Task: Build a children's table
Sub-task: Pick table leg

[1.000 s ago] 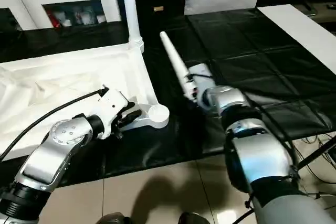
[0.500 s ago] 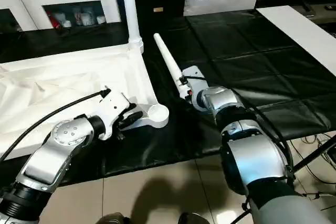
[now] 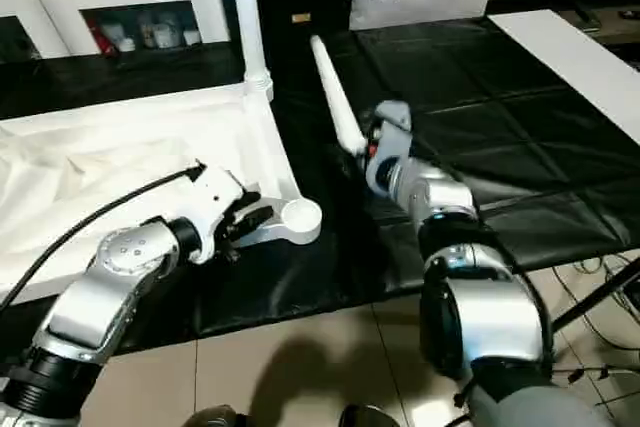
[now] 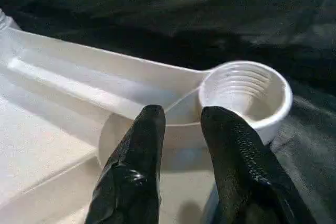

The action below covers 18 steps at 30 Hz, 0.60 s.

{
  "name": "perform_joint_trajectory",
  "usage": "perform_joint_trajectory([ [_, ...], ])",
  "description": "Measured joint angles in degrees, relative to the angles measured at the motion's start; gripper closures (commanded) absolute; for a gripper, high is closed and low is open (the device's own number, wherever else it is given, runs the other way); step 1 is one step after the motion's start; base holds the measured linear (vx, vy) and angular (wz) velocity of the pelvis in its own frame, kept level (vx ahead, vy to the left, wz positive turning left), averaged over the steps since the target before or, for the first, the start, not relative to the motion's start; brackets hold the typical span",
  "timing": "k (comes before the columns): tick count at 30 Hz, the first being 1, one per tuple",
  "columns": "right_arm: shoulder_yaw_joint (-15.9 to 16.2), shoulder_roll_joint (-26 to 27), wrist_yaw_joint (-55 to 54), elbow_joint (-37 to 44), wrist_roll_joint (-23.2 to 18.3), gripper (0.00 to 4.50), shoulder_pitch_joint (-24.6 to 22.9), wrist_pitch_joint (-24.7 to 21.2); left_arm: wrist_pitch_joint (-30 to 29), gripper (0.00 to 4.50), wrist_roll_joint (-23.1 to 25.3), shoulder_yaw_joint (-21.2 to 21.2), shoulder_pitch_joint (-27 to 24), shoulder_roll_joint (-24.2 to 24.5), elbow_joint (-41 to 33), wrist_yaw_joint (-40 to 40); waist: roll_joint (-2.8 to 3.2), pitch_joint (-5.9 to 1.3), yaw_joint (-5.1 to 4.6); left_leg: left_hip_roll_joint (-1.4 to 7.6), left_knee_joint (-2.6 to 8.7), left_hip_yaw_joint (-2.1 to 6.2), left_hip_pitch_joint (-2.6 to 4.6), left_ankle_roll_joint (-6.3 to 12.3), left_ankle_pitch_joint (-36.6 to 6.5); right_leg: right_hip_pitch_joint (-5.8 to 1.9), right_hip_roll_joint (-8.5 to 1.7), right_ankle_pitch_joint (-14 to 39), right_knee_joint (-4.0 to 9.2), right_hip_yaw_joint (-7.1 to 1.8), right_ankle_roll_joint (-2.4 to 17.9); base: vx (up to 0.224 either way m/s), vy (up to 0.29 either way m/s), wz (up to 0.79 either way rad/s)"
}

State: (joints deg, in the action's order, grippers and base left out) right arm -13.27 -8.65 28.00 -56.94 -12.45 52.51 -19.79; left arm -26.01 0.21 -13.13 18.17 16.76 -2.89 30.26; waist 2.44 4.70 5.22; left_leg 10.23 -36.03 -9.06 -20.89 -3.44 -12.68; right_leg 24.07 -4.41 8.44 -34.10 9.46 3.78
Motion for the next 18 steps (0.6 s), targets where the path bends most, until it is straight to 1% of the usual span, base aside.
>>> perform_joint_trajectory([
  [4,-1.6,2.1,1.2,7.2,-3.3,1.48,-4.9,0.4,0.1,3.03,-0.6,1.5,0.6,-1.7,0.7,-1.3,-0.01,0.00,0.07,0.00,0.01,0.01,-0.01,0.00,0.0,-0.03,0.00,0.0,0.07,0.02,0.0,0.000,0.000,0.00],
  [5,-2.7,3.4,2.3,11.8,-5.8,1.48,-7.7,0.5,0.0,3.03,-1.3,2.6,0.8,-2.9,0.9,-2.2,-0.03,-0.01,0.19,-0.01,0.03,0.02,-0.02,0.00,0.0,-0.03,0.00,0.0,0.11,0.02,0.0,0.000,0.000,0.00],
  [7,-4.1,5.8,5.0,18.4,-10.1,1.49,-11.9,0.6,-0.2,3.03,-2.4,4.4,1.5,-4.8,1.4,-3.7,-0.03,0.00,0.22,-0.01,0.04,0.02,-0.08,0.01,0.0,0.00,0.00,0.0,0.13,0.03,-0.1,0.000,0.000,0.00],
  [8,-4.5,7.2,6.5,23.0,-12.8,1.49,-14.3,0.4,-0.3,3.03,-4.0,5.8,2.6,-6.8,1.9,-4.8,-0.05,0.00,0.22,-0.01,0.04,0.03,-0.12,0.02,0.0,0.05,0.00,0.0,0.14,0.03,-0.1,0.000,0.000,0.00],
  [9,-4.7,8.2,7.9,26.3,-14.6,1.49,-16.1,0.3,-0.3,3.03,-5.2,7.5,3.3,-8.1,1.8,-5.6,-0.08,0.02,0.28,-0.01,0.04,0.04,-0.14,0.02,0.0,0.05,0.00,0.0,0.16,0.04,-0.1,0.000,0.000,0.00],
  [10,-4.6,8.6,9.0,28.7,-15.8,1.51,-17.1,0.1,-0.3,2.75,-6.5,8.5,4.1,-9.2,1.8,-6.1,-0.08,0.02,0.32,-0.01,0.03,0.04,-0.13,0.03,0.0,0.03,0.00,0.0,0.17,0.04,-0.1,0.000,0.000,0.00],
  [11,-4.4,8.8,10.0,31.1,-17.1,1.52,-17.6,-0.2,-0.3,2.68,-8.3,9.6,4.9,-10.2,1.6,-6.4,-0.09,0.01,0.38,-0.01,0.04,0.03,-0.11,0.03,0.0,0.02,0.00,0.0,0.20,0.04,-0.1,0.000,0.000,0.00],
  [12,-4.4,8.8,10.3,32.0,-17.5,1.53,-17.8,-0.3,-0.2,2.68,-8.9,9.9,5.1,-10.6,1.4,-6.6,-0.11,0.00,0.35,-0.02,0.04,0.03,-0.08,0.03,0.0,0.00,0.00,0.0,0.20,0.04,-0.1,0.000,0.000,0.00],
  [13,-4.4,8.8,11.3,34.1,-18.8,1.53,-18.5,-1.0,-0.2,2.66,-10.6,10.8,5.4,-11.7,1.3,-7.0,-0.19,-0.05,0.37,-0.02,0.06,0.03,-0.03,0.03,0.0,-0.05,0.00,0.0,0.22,0.05,-0.1,0.000,0.000,0.00],
  [14,-4.4,8.5,12.8,37.1,-20.4,1.53,-20.1,-1.9,-0.4,2.66,-13.1,12.8,5.7,-13.8,1.3,-7.8,-0.27,-0.04,0.47,-0.02,0.13,0.04,-0.03,0.02,0.0,-0.08,0.00,0.0,0.34,0.11,-0.1,0.000,0.000,0.00],
  [15,-4.3,8.5,14.3,39.2,-21.9,1.54,-21.5,-2.9,-1.0,2.31,-14.8,14.6,6.5,-15.2,1.5,-8.5,-0.32,0.00,0.58,-0.02,0.15,0.05,-0.07,0.06,0.0,-0.08,0.00,-0.1,0.40,0.14,-0.2,0.000,0.000,0.00],
  [18,-4.0,9.0,17.3,43.8,-25.9,1.54,-24.3,-6.1,-2.5,2.28,-19.8,18.9,9.4,-17.7,1.5,-10.2,-0.33,0.00,0.41,-0.01,0.26,0.06,-0.12,0.09,0.1,-0.10,0.02,-0.1,0.68,0.18,-0.3,0.000,0.000,0.00],
])
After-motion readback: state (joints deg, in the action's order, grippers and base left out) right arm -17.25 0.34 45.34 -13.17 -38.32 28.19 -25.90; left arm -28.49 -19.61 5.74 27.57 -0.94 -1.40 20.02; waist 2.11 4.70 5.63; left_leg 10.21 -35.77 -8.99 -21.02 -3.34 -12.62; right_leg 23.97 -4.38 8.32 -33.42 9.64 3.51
